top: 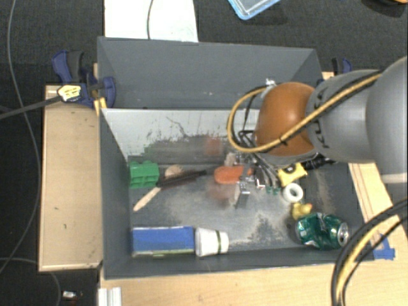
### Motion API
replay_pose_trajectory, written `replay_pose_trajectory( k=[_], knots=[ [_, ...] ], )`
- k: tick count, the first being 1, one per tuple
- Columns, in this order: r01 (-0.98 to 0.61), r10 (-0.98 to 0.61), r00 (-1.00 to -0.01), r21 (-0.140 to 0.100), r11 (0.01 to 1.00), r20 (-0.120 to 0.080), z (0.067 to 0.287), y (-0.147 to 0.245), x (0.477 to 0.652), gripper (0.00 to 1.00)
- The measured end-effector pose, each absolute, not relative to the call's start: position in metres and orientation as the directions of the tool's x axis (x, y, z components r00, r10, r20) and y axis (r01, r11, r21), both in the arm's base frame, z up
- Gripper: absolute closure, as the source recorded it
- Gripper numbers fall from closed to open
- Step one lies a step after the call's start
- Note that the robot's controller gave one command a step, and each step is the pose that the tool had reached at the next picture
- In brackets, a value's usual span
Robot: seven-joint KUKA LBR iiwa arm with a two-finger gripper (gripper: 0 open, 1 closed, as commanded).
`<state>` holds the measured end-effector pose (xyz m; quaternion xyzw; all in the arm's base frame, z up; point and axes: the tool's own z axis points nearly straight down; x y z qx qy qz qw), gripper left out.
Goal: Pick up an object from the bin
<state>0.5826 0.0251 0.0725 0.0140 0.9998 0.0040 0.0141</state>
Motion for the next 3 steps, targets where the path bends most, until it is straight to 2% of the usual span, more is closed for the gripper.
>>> replay_pose_trajectory(
  k=[1, 2, 3],
  knots=[
    [0.037, 0.038, -0.999, 0.010, 0.999, -0.031, 0.095, 0.020, 0.584, 0.00],
    [0.059, 0.059, -0.998, 0.011, 0.998, -0.030, 0.071, 0.018, 0.581, 1.00],
    [0.060, 0.060, -0.998, 0.011, 0.998, -0.030, 0.071, 0.018, 0.581, 1.00]
  ],
)
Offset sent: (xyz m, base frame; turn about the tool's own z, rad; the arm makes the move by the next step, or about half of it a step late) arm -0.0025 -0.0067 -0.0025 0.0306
